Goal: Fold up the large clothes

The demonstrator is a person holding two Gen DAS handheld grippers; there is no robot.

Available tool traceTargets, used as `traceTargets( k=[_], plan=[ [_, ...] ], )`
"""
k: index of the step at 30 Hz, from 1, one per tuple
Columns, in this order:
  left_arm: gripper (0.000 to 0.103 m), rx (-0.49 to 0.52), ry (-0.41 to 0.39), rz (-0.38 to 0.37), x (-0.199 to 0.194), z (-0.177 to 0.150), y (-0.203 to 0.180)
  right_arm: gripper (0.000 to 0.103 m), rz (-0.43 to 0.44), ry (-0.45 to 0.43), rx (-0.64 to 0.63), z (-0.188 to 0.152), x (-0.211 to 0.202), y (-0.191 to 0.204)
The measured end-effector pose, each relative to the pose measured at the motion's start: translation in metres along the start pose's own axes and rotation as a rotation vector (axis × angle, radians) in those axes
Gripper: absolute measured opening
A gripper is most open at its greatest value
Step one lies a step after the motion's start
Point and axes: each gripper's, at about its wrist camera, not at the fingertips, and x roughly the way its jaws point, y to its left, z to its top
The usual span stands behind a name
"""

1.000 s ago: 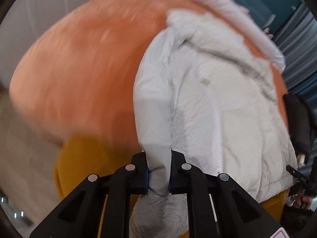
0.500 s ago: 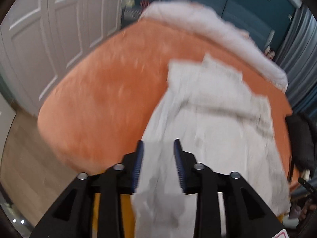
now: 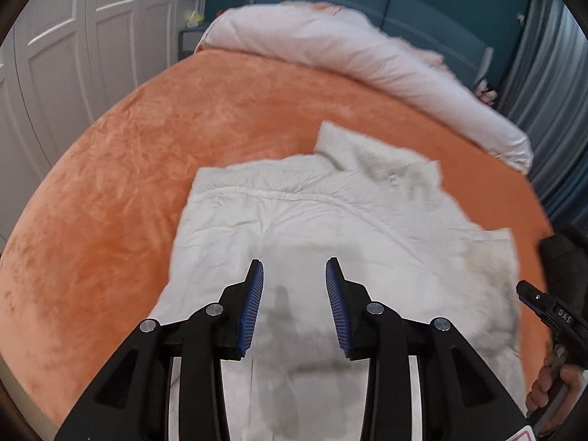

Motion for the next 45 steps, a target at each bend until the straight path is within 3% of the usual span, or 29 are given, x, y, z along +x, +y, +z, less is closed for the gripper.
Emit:
traceTargets(
  k=[1,2,3,6,8,11,14,17,18,20,22,26,29,33,37,45],
  plan=[
    [0.034,-0.011,0.015,0.012,0.011,0.001,0.003,0.038,-0.029,0.035,0.001,0.001,0.015,0.0],
    [0.033,-0.023,0.03,0.019,0.02,0.001,0.006,0.01,-0.033,0.068,-0.005,0.0,0.024,0.002],
    [0.034,-0.033,0.045,0.021,0.029,-0.001,0.009,0.005,0.042,0.089,-0.017,-0.002,0.023,0.008],
    [0.034,-0.012,0.078,0.057,0.048,-0.012,0.018,0.004,0.135,-0.039,-0.073,-0.007,-0.022,0.02],
    [0.039,0.009,0.086,0.079,0.057,-0.024,0.021,0.004,0.151,-0.076,-0.055,-0.013,-0.036,0.01],
    [0.04,0.046,0.075,0.105,0.066,-0.036,0.015,0.009,0.075,0.12,-0.009,-0.036,0.029,-0.023],
    [0.04,0.083,0.082,0.144,0.064,-0.035,0.01,0.013,0.058,0.141,0.009,-0.036,0.039,-0.021],
    [0.038,0.041,0.077,0.113,0.041,-0.025,0.019,0.027,-0.052,0.063,-0.006,-0.026,0.005,-0.003],
    [0.038,0.028,0.041,0.091,0.027,-0.019,0.021,0.032,-0.106,-0.013,-0.002,-0.021,-0.017,0.001],
    [0.038,0.027,-0.018,0.083,0.01,-0.005,0.018,0.032,-0.17,-0.127,-0.006,-0.019,-0.043,0.009],
    [0.041,0.029,-0.057,0.068,0.007,0.015,0.009,0.032,-0.148,-0.185,-0.077,-0.011,-0.051,0.037],
    [0.044,0.046,-0.048,0.066,0.034,0.035,-0.013,0.031,-0.021,-0.16,-0.293,0.001,-0.013,0.104],
    [0.045,0.044,0.013,0.083,0.071,0.035,-0.022,0.03,-0.048,-0.095,-0.42,0.001,0.045,0.135],
    [0.055,0.085,-0.008,0.135,0.105,0.023,-0.024,0.027,-0.06,0.006,-0.386,-0.004,0.103,0.12],
    [0.063,0.086,-0.053,0.148,0.123,0.01,-0.02,0.027,-0.008,-0.011,-0.368,-0.014,0.122,0.097],
    [0.064,0.085,-0.073,0.172,0.136,0.004,-0.021,0.027,0.03,-0.019,-0.342,-0.015,0.129,0.082]
  ],
)
